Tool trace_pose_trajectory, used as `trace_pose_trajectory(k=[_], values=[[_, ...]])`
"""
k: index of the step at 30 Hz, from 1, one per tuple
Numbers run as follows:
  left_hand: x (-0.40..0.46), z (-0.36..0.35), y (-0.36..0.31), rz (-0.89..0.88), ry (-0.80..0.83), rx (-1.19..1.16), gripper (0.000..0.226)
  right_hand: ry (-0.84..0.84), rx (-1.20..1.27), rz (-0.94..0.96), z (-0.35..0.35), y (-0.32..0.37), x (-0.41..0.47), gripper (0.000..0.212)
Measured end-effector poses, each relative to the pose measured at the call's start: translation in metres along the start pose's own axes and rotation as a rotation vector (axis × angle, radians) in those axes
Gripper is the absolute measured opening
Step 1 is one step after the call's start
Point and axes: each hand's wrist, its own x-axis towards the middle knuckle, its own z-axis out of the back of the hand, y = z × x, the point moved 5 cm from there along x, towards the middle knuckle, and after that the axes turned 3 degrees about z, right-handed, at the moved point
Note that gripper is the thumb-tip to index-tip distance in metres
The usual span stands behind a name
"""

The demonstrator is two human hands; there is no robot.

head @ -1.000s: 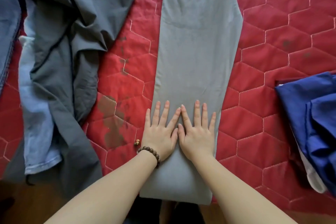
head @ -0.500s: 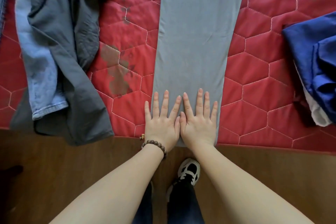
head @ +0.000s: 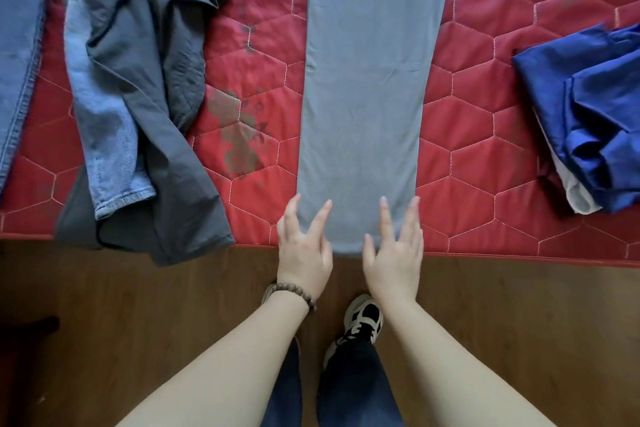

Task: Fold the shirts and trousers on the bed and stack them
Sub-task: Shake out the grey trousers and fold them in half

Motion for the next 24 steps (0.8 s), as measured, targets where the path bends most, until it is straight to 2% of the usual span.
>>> trace_pose_trajectory(k=[2,5,8,11,13,17,20,24], values=[[0.005,0.007,0.004,0.087,0.014,-0.106,0.06,-0.016,0.068,-0.143,0.01,-0.008,0.004,0.067],[0.007,0.01,0.011,0.173,0.065,-0.156,0.058,0.002,0.157,-0.224,0.021,-0.013,0.013,0.064],[0.002,0.013,0.014,0.274,0.062,-0.178,0.043,0.105,0.339,-0.379,0.028,-0.023,0.018,0.061],[-0.003,0.017,0.012,0.358,0.11,-0.146,0.023,0.198,0.462,-0.439,0.033,-0.031,0.009,0.064],[-0.006,0.023,0.011,0.394,0.13,-0.151,0.024,0.246,0.545,-0.474,0.038,-0.038,0.001,0.065],[-0.003,0.047,0.007,0.43,0.172,-0.231,0.039,0.436,0.742,-0.455,0.057,-0.05,-0.013,0.066],[0.005,0.067,0.002,0.412,0.308,-0.271,0.05,0.623,0.909,-0.359,0.08,-0.051,-0.015,0.078],[0.011,0.086,-0.021,0.404,0.49,-0.415,0.047,0.672,0.944,-0.202,0.12,-0.046,0.002,0.063]])
